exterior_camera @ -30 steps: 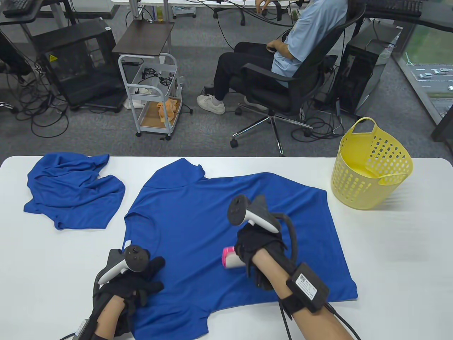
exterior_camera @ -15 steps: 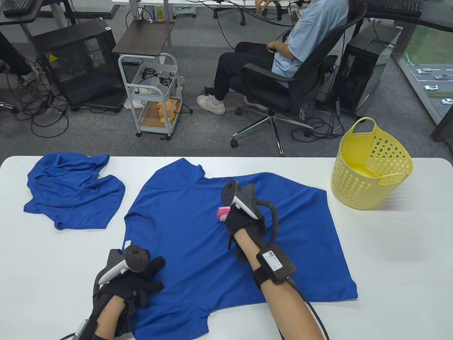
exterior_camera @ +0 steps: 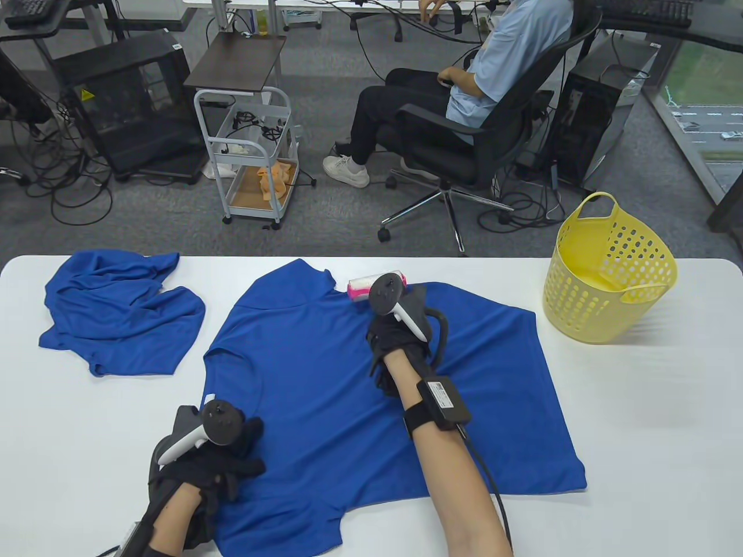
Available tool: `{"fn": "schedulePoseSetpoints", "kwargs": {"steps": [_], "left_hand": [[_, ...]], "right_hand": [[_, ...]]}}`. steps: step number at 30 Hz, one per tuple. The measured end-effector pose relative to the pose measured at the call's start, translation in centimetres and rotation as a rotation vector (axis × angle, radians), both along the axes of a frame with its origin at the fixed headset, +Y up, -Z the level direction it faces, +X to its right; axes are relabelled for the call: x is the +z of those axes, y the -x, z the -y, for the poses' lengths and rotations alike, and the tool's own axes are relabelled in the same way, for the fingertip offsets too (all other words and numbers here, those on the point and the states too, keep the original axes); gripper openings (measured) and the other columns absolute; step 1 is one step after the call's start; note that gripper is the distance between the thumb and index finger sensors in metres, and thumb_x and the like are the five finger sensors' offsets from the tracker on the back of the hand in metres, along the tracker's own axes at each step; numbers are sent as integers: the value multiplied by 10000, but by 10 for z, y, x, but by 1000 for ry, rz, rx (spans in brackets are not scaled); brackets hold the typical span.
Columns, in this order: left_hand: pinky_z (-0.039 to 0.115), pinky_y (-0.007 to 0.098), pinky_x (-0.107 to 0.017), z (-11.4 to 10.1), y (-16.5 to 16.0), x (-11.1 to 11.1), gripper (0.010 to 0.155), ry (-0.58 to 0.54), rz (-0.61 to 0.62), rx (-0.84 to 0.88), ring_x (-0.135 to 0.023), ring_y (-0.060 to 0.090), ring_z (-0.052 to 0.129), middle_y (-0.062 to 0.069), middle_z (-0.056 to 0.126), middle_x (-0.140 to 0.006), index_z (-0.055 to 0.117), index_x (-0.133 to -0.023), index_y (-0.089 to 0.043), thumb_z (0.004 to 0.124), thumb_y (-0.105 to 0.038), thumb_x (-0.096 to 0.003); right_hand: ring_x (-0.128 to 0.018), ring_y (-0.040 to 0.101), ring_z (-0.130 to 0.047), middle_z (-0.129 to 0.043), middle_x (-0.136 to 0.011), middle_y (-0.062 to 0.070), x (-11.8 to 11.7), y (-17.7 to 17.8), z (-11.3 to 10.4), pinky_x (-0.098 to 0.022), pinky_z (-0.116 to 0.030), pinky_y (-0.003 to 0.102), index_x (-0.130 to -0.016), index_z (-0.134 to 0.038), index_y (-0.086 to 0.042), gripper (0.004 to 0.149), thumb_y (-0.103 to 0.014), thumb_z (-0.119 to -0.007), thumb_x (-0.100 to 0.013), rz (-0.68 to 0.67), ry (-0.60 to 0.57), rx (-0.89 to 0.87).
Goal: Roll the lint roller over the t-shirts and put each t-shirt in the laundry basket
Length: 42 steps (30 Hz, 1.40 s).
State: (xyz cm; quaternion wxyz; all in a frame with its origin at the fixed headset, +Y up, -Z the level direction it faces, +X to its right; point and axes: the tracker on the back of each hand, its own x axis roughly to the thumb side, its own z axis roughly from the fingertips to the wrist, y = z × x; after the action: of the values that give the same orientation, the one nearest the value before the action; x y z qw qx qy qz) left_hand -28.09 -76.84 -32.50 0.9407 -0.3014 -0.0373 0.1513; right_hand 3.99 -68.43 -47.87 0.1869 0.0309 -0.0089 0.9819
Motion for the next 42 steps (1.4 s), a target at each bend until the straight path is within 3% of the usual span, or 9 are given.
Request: {"fn": "schedulePoseSetpoints", "kwargs": {"steps": [3, 6, 13, 19, 24, 27, 34, 38, 42], "left_hand": [[227, 634, -760, -49, 0, 7, 751, -223, -125, 160, -1116, 399, 142, 41, 97, -1169, 260, -1126, -264, 676, -487, -543], [380, 571, -781, -96, -28, 24, 648, -499, -186, 311, -1118, 360, 490, 74, 442, -1165, 491, -1098, -243, 674, -500, -533], [570, 594, -741, -130, -118, 41, 704, -470, -37, 650, -1067, 392, 638, 122, 529, -1130, 440, -1096, -170, 640, -525, -521], [715, 581, -682, -119, -126, 54, 663, -391, -54, 654, -986, 401, 791, 200, 601, -1058, 416, -1060, -40, 682, -354, -540], [736, 572, -670, -99, -125, 48, 734, -312, -85, 832, -977, 402, 795, 209, 568, -1052, 401, -1065, -60, 777, -368, -516], [861, 485, -594, -88, -125, 48, 690, -350, -82, 707, -865, 296, 961, 197, 663, -1003, 474, -1050, -70, 799, -342, -505], [904, 435, -496, -63, -86, 47, 726, -359, -269, 516, -601, 181, 1049, 176, 725, -883, 394, -1024, 3, 724, -379, -502], [968, 259, -149, -56, -82, 52, 721, -239, -291, 370, -227, 108, 1118, 147, 849, -764, 502, -990, 33, 711, -449, -496], [944, 248, -43, -48, -104, 58, 719, -56, -264, 309, -67, 97, 1095, 175, 909, -682, 548, -980, 59, 717, -458, -510]], "right_hand": [[-762, 268, -873, -525, -1087, 225, 56, -2, -31, -480, -880, 315, -1062, -308, -139, 660, -221, -705, -540, -96, -142, -13], [-783, 283, -857, -536, -1087, 229, 112, 4, -50, -510, -871, 335, -1062, -342, -136, 658, -202, -723, -530, -192, -316, -74], [-863, 317, -803, -512, -1101, 201, 202, 29, -48, -606, -830, 400, -1055, -327, -143, 680, -190, -738, -515, -457, -471, -240], [-980, 437, -648, -398, -1175, 118, 207, 2, -27, -693, -668, 554, -1066, -348, -232, 691, -238, -771, -519, -660, -258, -449], [-1006, 466, -464, -289, -1146, 218, 206, -4, -4, -713, -541, 568, -1070, -259, -181, 725, -271, -743, -537, -740, -101, -582], [-1007, 450, -467, -316, -1142, 214, 204, -10, 6, -707, -524, 570, -1069, -294, -191, 680, -279, -721, -548, -758, -57, -532], [-1017, 439, -497, -415, -1171, 160, 188, -90, 36, -697, -534, 598, -1081, -374, -216, 630, -393, -682, -560, -323, -75, -23], [-995, 564, -290, -250, -1183, 174, 168, -153, 75, -649, -361, 734, -1093, -278, -219, 691, -478, -641, -566, 92, 260, 166], [-962, 612, -121, -52, -1136, 268, 168, -176, 105, -592, -302, 821, -1094, -164, -236, 733, -577, -524, -554, 295, 542, 258]]}}
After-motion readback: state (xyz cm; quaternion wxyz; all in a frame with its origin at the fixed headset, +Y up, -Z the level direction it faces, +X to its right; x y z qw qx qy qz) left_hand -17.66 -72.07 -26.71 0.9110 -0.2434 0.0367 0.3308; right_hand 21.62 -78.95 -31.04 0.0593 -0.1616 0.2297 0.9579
